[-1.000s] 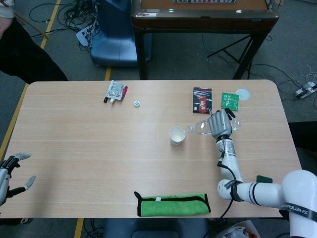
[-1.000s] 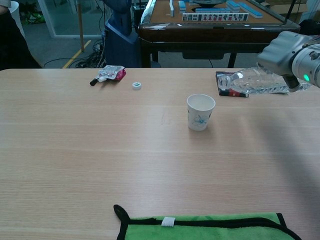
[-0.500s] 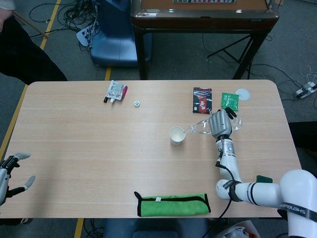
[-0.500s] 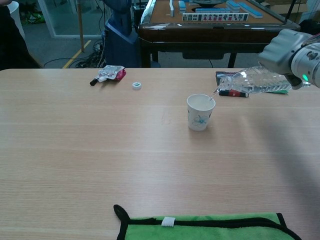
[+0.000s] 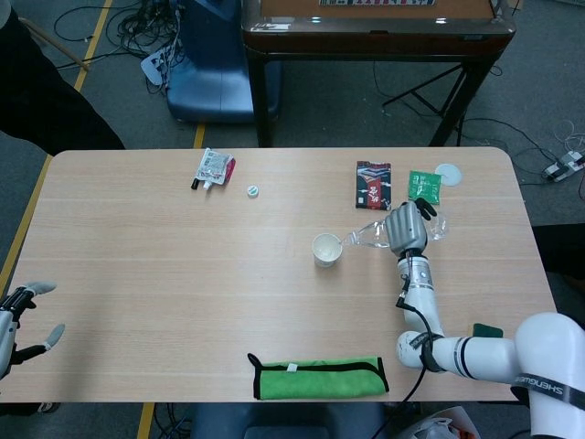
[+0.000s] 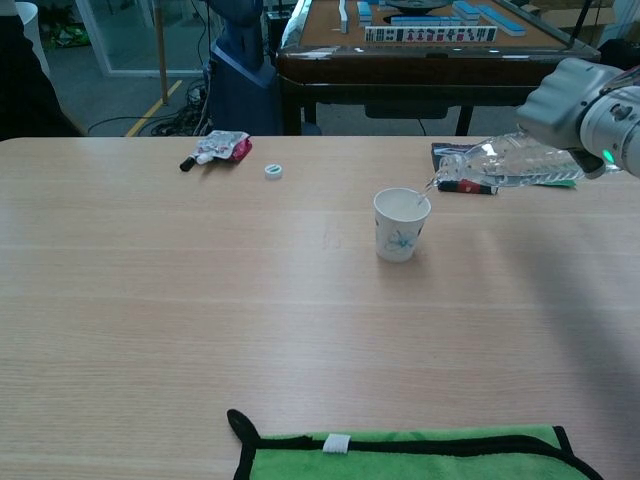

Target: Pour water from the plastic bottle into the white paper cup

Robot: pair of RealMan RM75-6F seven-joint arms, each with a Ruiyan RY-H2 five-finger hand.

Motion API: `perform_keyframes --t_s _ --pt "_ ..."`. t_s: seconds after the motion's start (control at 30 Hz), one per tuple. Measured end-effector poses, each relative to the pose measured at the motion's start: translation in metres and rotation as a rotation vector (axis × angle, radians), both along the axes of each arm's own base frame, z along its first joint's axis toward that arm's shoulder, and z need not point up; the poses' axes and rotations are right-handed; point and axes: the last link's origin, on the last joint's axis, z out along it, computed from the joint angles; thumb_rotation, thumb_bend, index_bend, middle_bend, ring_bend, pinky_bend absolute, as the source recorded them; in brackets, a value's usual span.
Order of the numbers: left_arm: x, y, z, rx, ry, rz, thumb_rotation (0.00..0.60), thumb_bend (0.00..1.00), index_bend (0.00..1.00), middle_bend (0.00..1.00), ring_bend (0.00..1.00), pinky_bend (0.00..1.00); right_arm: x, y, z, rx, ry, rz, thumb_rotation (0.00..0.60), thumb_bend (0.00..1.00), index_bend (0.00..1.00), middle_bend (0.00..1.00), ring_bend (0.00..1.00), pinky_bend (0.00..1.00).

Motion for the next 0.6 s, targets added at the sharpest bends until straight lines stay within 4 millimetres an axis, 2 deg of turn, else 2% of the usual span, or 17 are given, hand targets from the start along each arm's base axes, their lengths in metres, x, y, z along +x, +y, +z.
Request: perform_keyframes --t_s 0.23,0.6 --pt "0.000 0.000 0.000 0.000 -0.001 0.000 0.600 0.21 0.30 0.29 0.42 0.59 0.002 0.001 -0.002 0.001 -0.010 -0.005 0.600 0.34 0.59 0.62 0.50 0.52" --pt "0.000 0.000 0.000 -0.002 0.003 0.004 0.600 0.21 0.30 0.29 0.42 0.59 -0.004 0.003 -0.015 0.020 -0.125 -0.058 0.600 0.34 0.59 0.62 0.50 0.52"
